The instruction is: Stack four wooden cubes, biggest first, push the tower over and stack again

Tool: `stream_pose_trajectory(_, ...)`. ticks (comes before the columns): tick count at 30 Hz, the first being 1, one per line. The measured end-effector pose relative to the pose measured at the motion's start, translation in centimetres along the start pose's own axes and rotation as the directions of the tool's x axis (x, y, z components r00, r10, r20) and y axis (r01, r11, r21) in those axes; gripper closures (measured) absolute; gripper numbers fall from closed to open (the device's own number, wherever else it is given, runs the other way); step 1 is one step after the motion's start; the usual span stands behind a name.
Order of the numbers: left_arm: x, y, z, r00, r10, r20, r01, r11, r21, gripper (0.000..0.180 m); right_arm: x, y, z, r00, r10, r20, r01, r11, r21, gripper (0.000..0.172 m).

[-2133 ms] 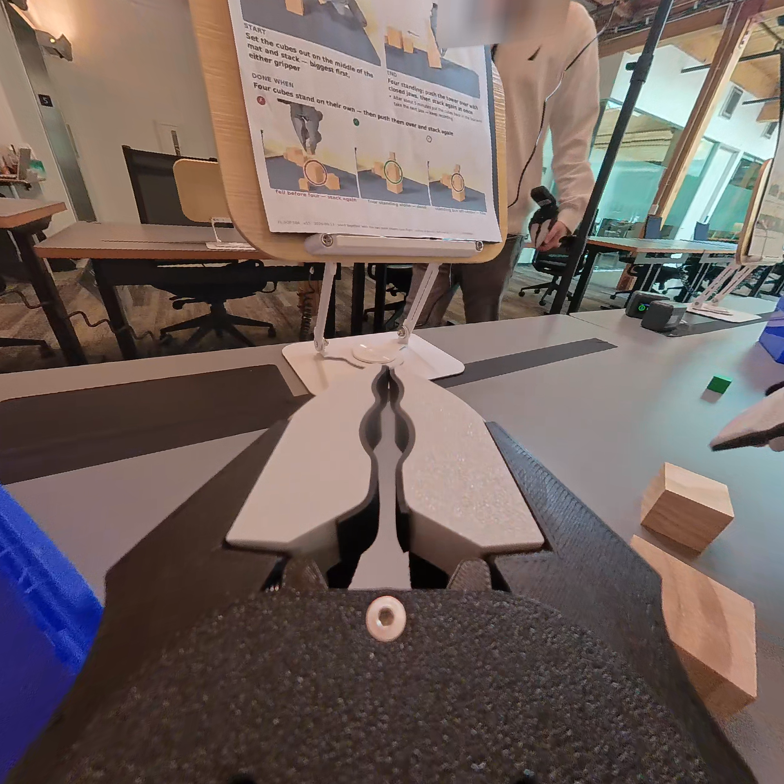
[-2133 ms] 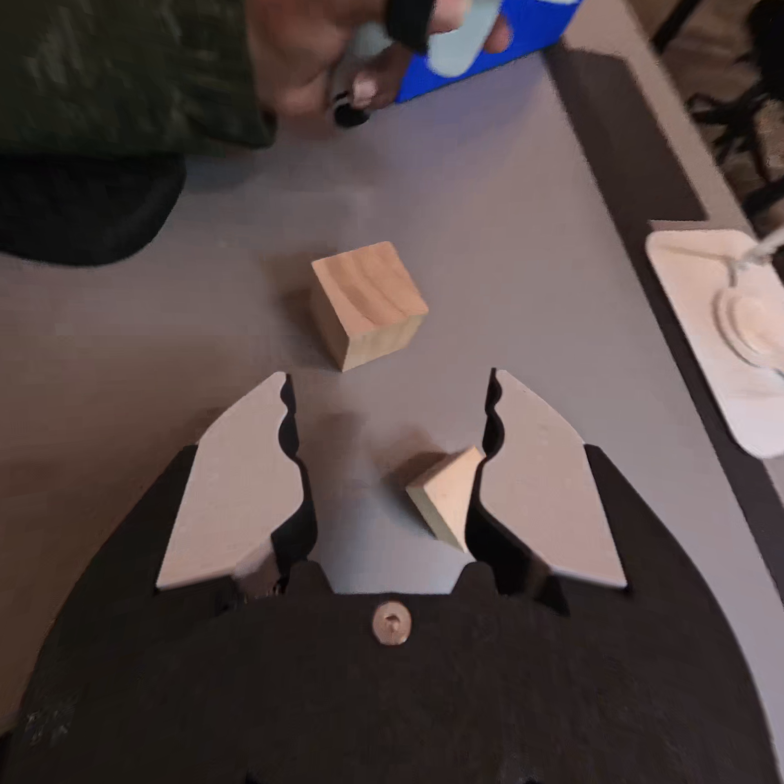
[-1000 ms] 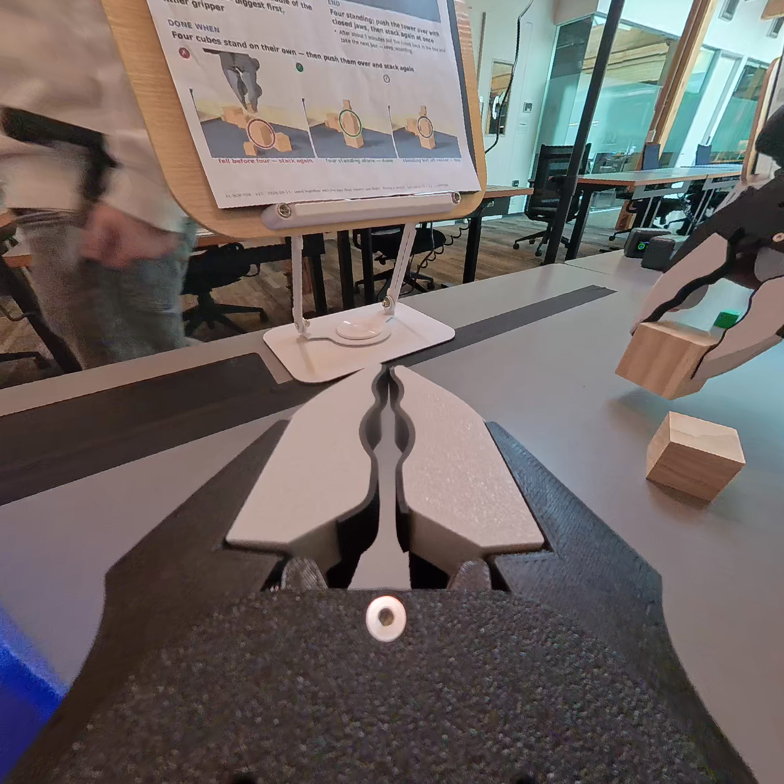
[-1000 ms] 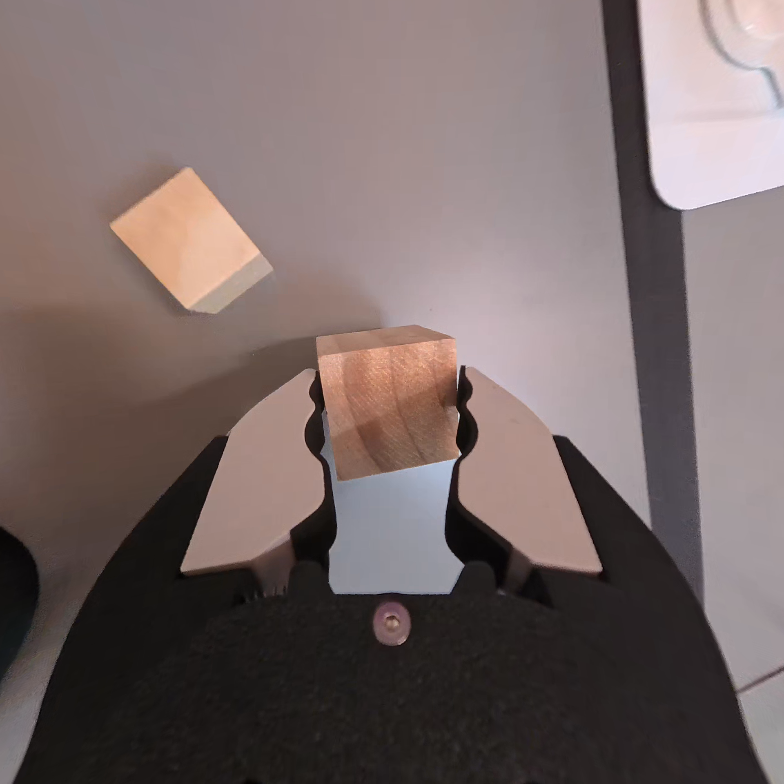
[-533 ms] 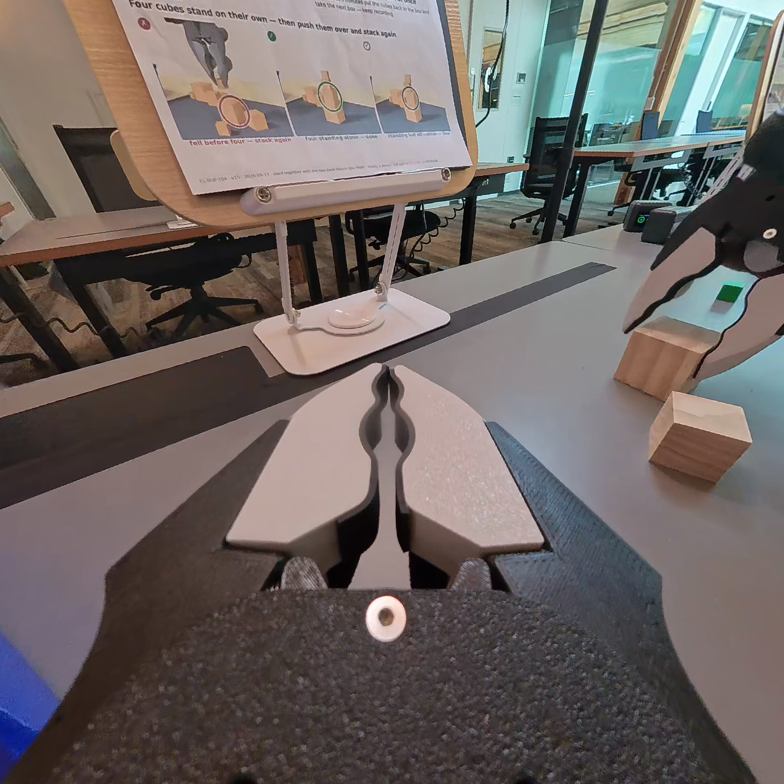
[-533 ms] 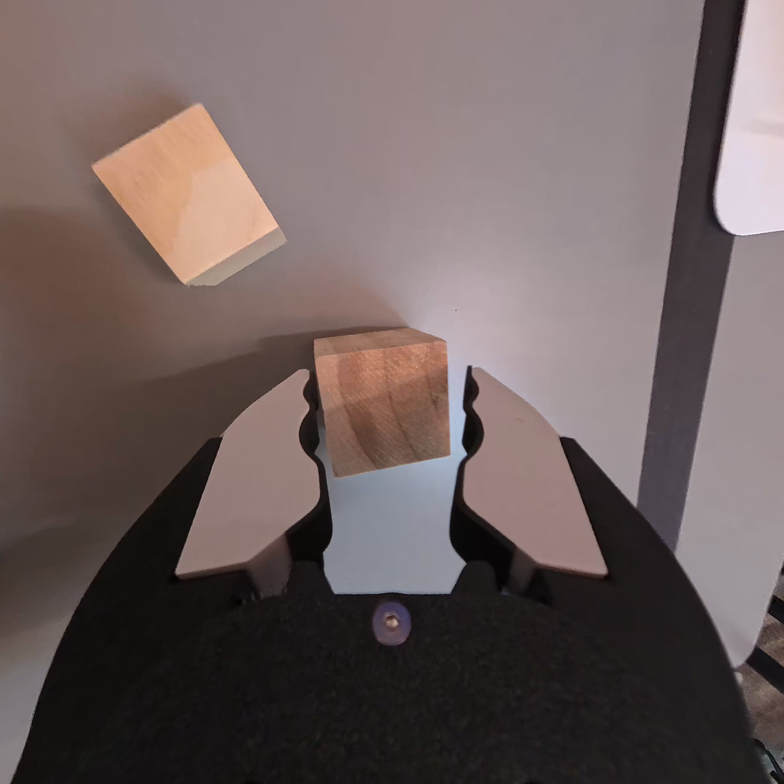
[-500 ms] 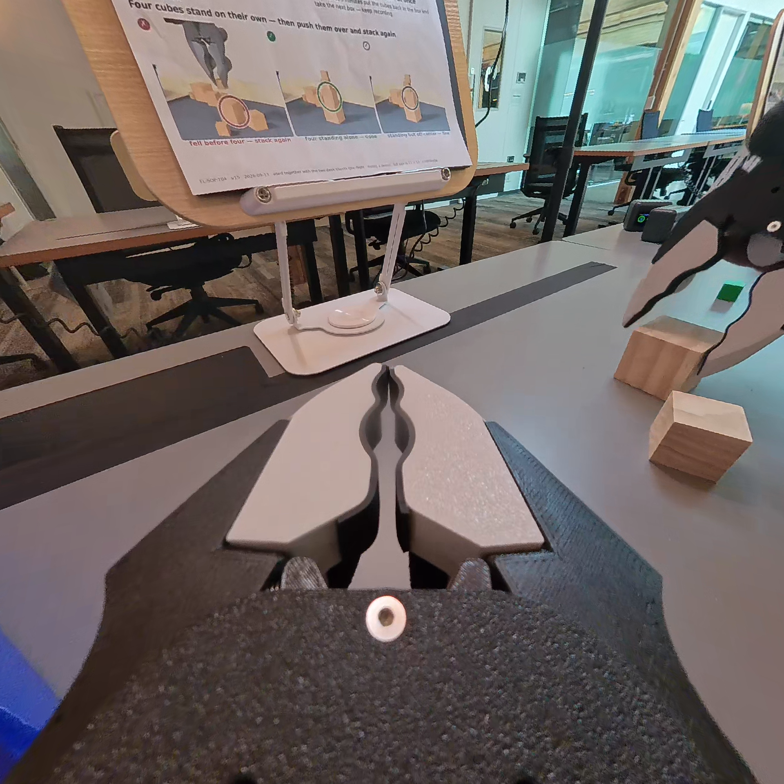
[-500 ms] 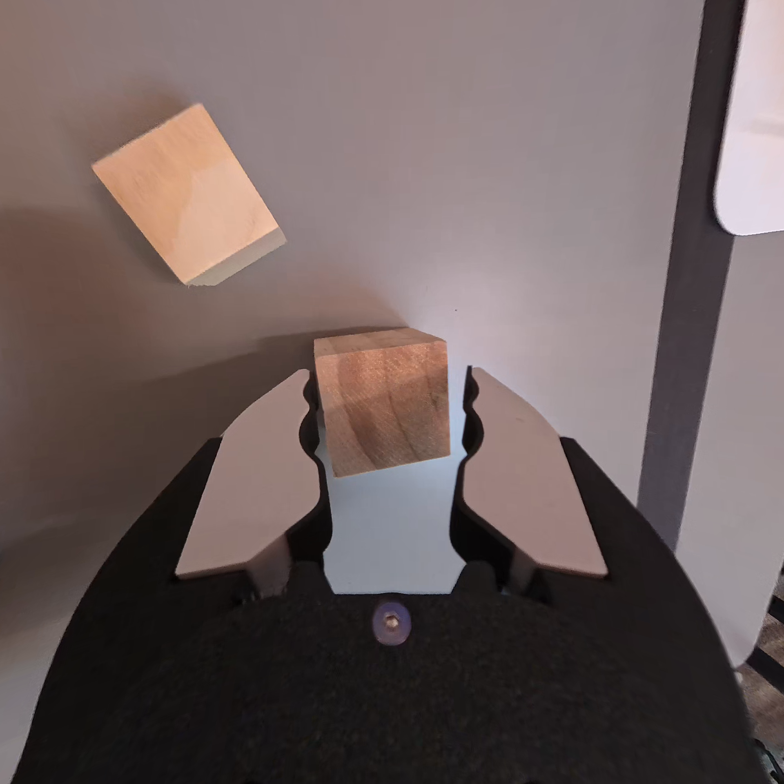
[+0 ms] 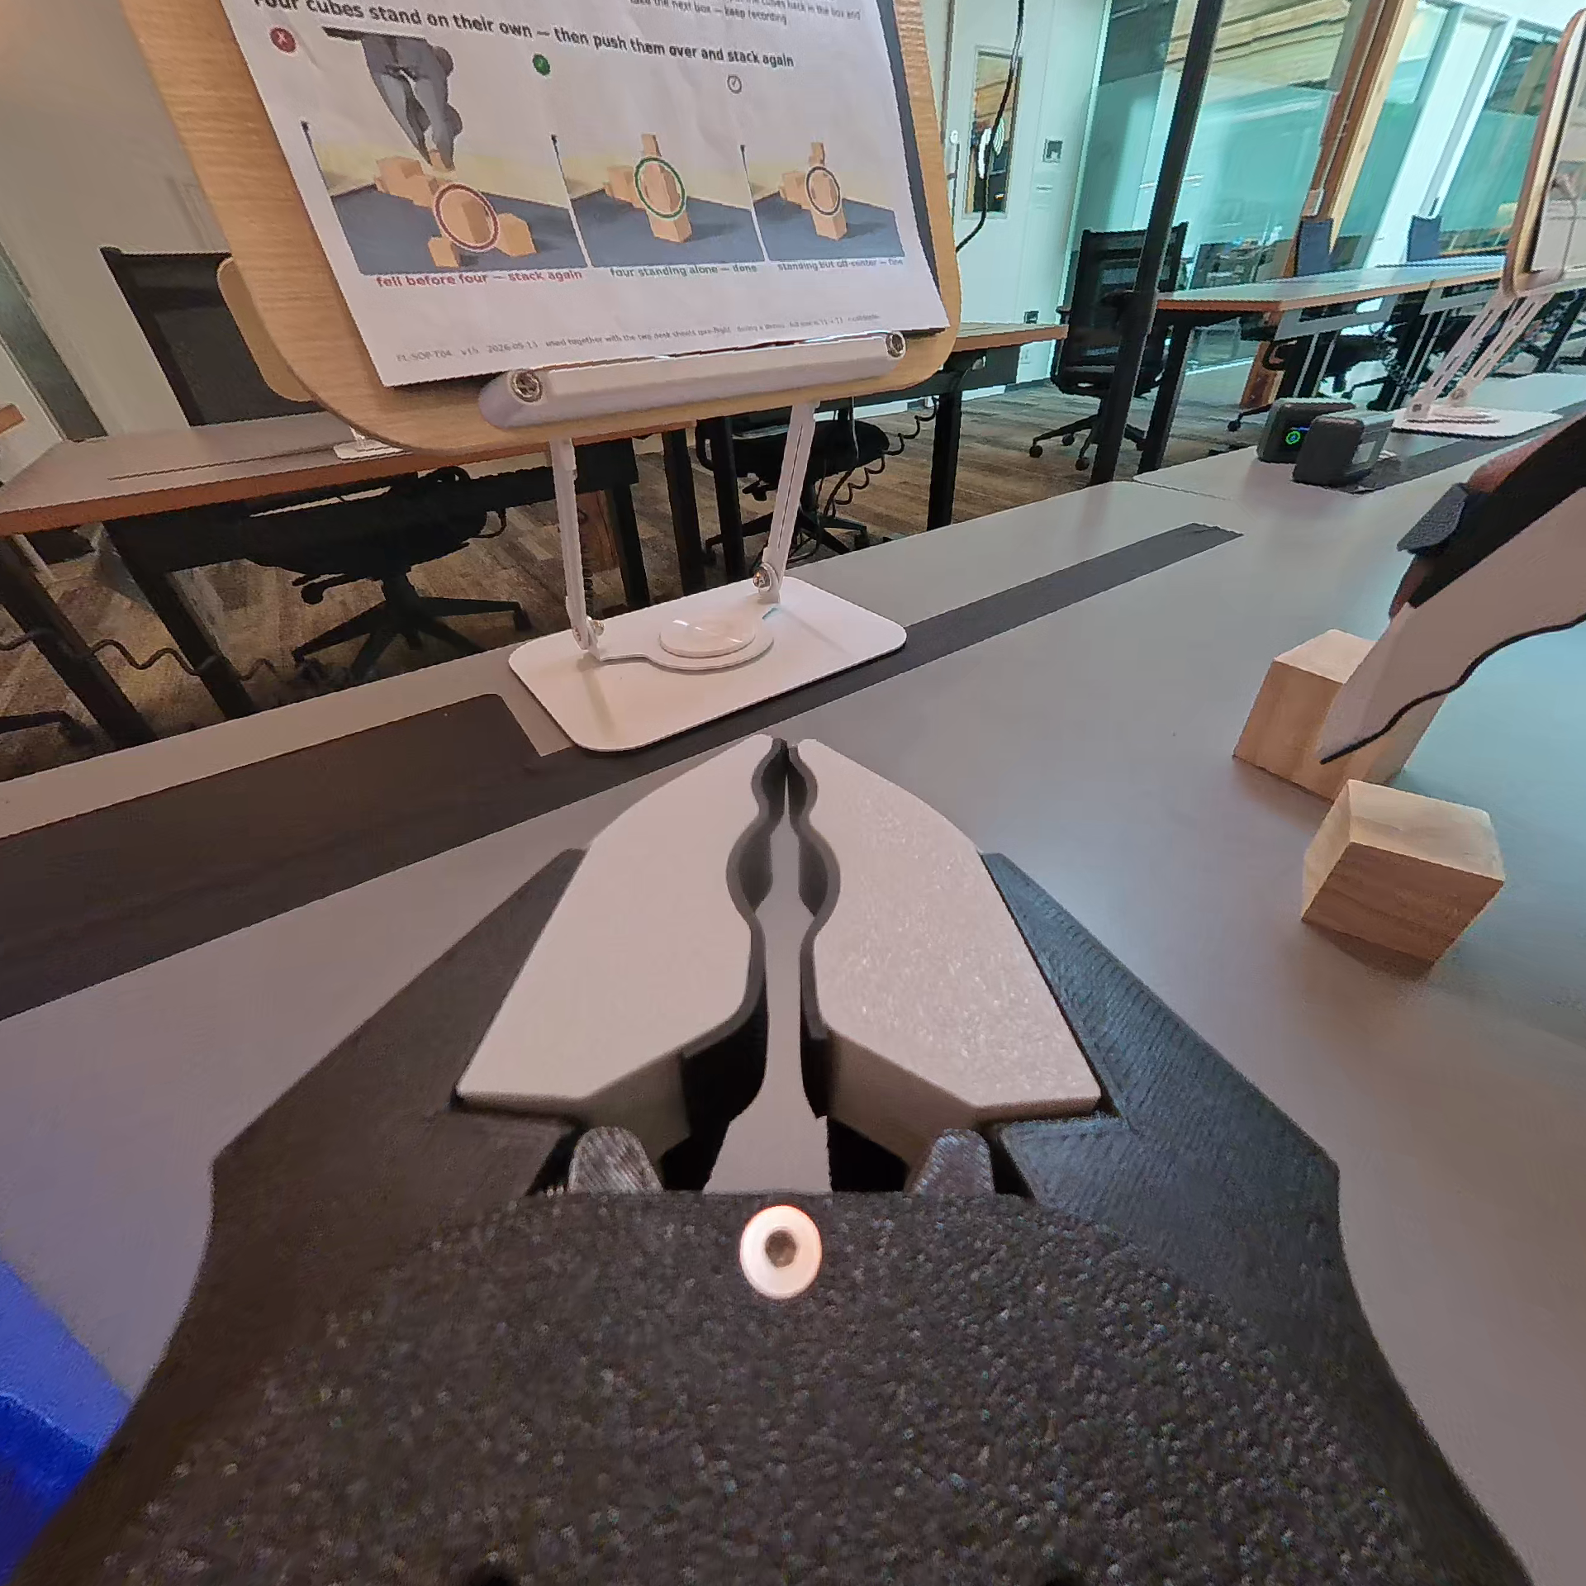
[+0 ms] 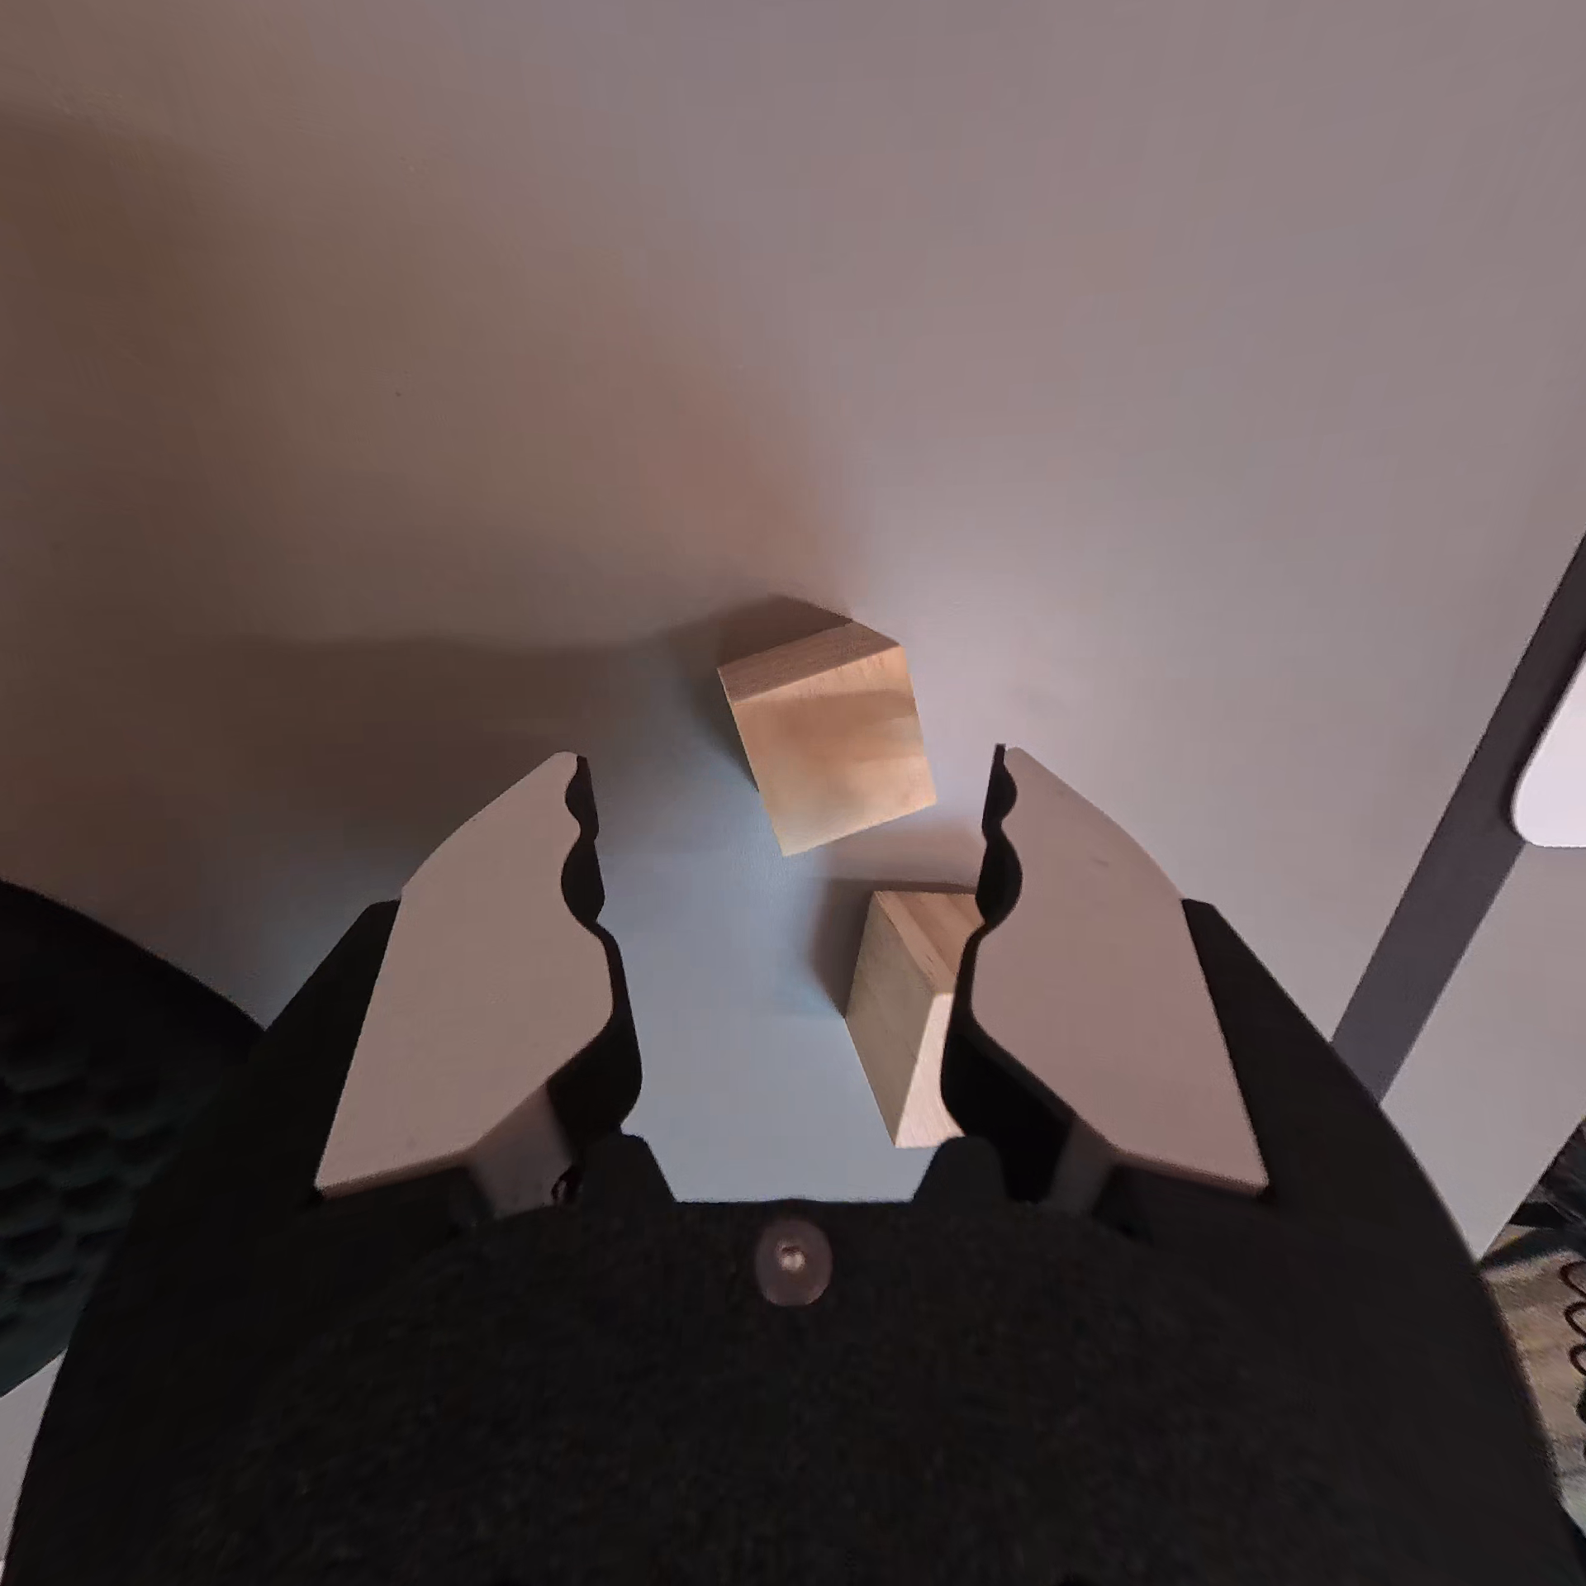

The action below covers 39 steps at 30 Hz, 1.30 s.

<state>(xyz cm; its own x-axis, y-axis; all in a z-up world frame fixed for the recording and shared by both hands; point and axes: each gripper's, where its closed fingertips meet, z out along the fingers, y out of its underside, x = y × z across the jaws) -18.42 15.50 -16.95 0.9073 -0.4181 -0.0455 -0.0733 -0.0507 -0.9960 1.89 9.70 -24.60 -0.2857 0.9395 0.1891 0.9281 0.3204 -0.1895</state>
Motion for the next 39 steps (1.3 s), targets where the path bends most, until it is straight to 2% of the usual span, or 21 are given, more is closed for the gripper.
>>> stream_pose_trajectory(1,0.0,0.0,0.0,1.000,-0.001,-0.001,0.001,1.000,0.000,0.180,0.1,0.0,0.1,1.000,-0.005,-0.007,0.005,1.000,-0.005,0.085)
stream_pose_trajectory(8,0.0,-0.4,0.0,1.000,-0.004,-0.005,0.004,1.000,0.014,0.180,0.5,0.2,1.6,1.000,-0.018,-0.012,0.018,0.999,-0.040,0.087)
stream_pose_trajectory(13,-0.1,-0.4,0.0,1.000,-0.004,-0.007,0.004,1.000,0.015,0.180,1.4,0.8,2.3,0.999,-0.042,-0.031,0.039,0.996,-0.081,0.123)
stream_pose_trajectory(16,-0.1,-0.5,0.0,1.000,-0.004,-0.007,0.004,1.000,0.018,0.180,2.4,0.6,0.1,0.999,-0.010,-0.038,0.009,0.999,-0.044,0.123)
stream_pose_trajectory(19,-0.1,-0.5,0.0,1.000,-0.008,-0.007,0.008,1.000,0.020,0.180,5.0,1.2,-3.8,0.995,0.059,-0.082,-0.060,0.998,-0.002,0.123)
stream_pose_trajectory(22,-0.1,-0.5,0.0,1.000,-0.008,-0.009,0.008,1.000,0.016,0.180,7.4,3.5,-7.1,0.984,0.122,-0.128,-0.125,0.992,-0.012,0.123)
stream_pose_trajectory(24,0.0,-0.4,0.1,1.000,-0.009,-0.016,0.009,1.000,0.012,0.180,8.0,5.3,-7.8,0.979,0.162,-0.126,-0.168,0.985,-0.038,0.123)
stream_pose_trajectory(29,0.3,-0.2,0.2,1.000,-0.003,-0.029,0.003,1.000,0.000,0.180,7.2,7.8,-5.9,0.975,0.205,-0.083,-0.213,0.972,-0.096,0.123)
stream_pose_trajectory(39,0.5,0.0,0.4,0.999,0.010,-0.038,-0.010,1.000,-0.013,0.180,6.1,8.3,-3.2,0.981,0.190,-0.050,-0.195,0.973,-0.128,0.123)
